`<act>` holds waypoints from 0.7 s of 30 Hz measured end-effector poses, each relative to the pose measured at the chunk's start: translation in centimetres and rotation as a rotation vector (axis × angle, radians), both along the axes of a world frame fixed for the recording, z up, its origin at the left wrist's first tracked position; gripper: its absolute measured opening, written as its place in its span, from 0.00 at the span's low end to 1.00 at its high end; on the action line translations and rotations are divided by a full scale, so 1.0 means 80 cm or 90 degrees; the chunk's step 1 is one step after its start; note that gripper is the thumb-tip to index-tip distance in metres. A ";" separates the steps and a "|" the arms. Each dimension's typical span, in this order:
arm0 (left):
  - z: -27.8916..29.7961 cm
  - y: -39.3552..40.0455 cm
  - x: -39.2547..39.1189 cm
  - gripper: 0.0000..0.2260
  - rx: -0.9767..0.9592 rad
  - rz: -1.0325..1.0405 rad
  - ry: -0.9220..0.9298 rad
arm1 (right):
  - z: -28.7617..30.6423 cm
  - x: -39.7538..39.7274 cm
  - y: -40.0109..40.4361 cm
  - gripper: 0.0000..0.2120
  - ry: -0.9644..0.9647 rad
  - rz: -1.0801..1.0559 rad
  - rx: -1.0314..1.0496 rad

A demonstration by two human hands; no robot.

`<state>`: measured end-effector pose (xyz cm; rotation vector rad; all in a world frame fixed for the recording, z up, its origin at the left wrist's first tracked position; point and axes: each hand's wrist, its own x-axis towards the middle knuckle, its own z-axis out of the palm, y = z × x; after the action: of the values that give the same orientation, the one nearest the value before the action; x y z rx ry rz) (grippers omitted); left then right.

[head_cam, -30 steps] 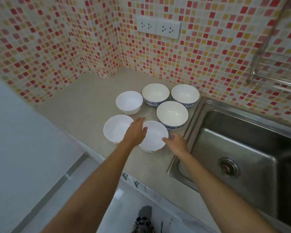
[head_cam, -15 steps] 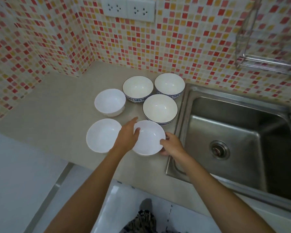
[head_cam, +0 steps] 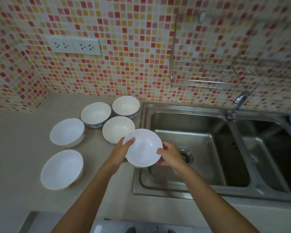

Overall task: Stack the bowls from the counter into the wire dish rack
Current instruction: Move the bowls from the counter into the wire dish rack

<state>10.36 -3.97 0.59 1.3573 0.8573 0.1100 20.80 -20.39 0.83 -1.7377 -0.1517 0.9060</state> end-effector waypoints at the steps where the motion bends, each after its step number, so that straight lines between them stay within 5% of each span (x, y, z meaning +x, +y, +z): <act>1: 0.005 -0.010 0.013 0.19 -0.010 -0.001 -0.002 | 0.003 0.009 -0.011 0.16 -0.005 -0.012 0.001; 7: 0.033 -0.064 0.079 0.10 -0.081 -0.010 -0.080 | 0.032 0.067 -0.065 0.13 -0.022 -0.096 0.027; 13: 0.064 -0.091 0.132 0.18 -0.112 -0.056 -0.111 | 0.069 0.107 -0.103 0.11 -0.084 -0.092 0.043; 21: 0.126 -0.142 0.172 0.11 -0.002 -0.099 -0.196 | 0.116 0.151 -0.138 0.12 -0.111 -0.102 0.051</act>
<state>24.09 -15.31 10.68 1.3559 0.4922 0.1911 32.88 -31.46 10.09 -1.7255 -0.1588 0.6248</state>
